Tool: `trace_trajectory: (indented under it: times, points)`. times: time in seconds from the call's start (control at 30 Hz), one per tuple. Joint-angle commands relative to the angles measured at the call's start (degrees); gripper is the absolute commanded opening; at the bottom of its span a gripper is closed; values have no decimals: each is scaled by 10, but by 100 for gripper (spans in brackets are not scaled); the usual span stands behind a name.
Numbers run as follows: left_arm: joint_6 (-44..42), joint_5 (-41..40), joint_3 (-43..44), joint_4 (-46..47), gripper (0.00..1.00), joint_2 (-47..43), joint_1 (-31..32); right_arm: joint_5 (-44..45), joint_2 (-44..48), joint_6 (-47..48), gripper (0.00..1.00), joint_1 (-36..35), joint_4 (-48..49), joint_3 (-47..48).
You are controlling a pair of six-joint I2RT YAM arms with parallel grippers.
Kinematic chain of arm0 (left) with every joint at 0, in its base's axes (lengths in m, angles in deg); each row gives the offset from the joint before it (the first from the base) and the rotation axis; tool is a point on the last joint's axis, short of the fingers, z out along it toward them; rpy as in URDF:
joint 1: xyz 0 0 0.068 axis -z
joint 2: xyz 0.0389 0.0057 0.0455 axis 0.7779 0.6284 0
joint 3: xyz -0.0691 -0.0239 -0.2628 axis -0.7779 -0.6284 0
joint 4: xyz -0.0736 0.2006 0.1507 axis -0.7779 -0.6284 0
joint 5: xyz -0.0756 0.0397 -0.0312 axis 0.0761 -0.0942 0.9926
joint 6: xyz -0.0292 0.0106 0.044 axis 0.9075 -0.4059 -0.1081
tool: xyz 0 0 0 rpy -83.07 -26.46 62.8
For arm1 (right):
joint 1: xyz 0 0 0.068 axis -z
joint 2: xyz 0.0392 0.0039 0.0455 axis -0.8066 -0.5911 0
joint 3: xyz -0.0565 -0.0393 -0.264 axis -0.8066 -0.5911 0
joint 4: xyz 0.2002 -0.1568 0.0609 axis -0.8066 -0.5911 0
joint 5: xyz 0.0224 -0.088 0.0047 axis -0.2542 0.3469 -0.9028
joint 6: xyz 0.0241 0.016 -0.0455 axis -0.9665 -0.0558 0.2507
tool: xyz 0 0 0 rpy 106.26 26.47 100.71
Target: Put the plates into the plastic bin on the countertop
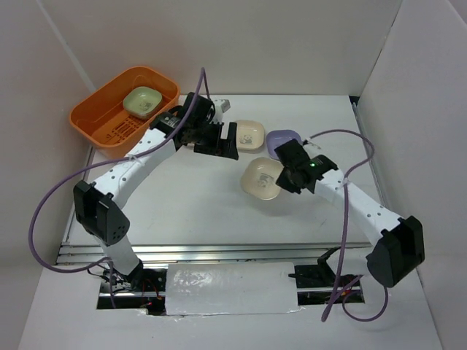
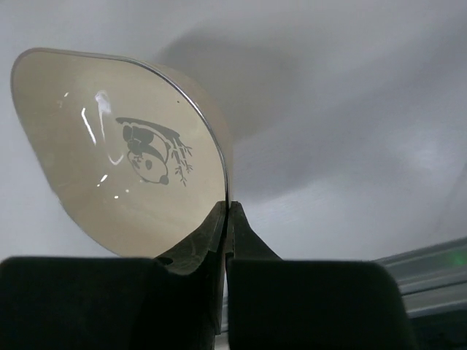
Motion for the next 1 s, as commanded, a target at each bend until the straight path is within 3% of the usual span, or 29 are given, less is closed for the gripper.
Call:
trace_trajectory:
  times: [0.0, 0.13, 0.27, 0.37, 0.4, 0.47, 0.57, 0.6, 0.67, 0.97]
  points:
    - [-25, 14, 26, -18, 99, 23, 20, -3, -24, 19, 0, -59, -8, 78]
    - [-35, -4, 12, -38, 99, 43, 29, -69, -70, 42, 0, -96, 10, 143]
    - [-28, -65, -5, -49, 94, 47, 29, -54, -78, 30, 0, -125, 0, 189]
    - [-26, -91, -19, -48, 79, 40, 29, -60, -70, 28, 0, -132, 3, 196]
    - [-25, -97, -23, -47, 65, 38, 29, -61, -64, 28, 0, -131, 6, 195]
    - [-25, -116, -20, -58, 60, 39, 29, -50, -61, 29, 0, -132, 9, 193]
    - [-26, -124, -9, -69, 72, 36, 29, -35, -73, 33, 0, -127, -14, 202]
    - [-27, -121, 0, -70, 86, 33, 29, -33, -84, 36, 0, -124, -24, 204]
    - [-26, -117, 11, -75, 97, 25, 29, -21, -93, 39, 0, -123, -31, 204]
    - [-35, -130, 66, -110, 99, 35, 29, -9, -75, 40, 0, -108, -43, 210]
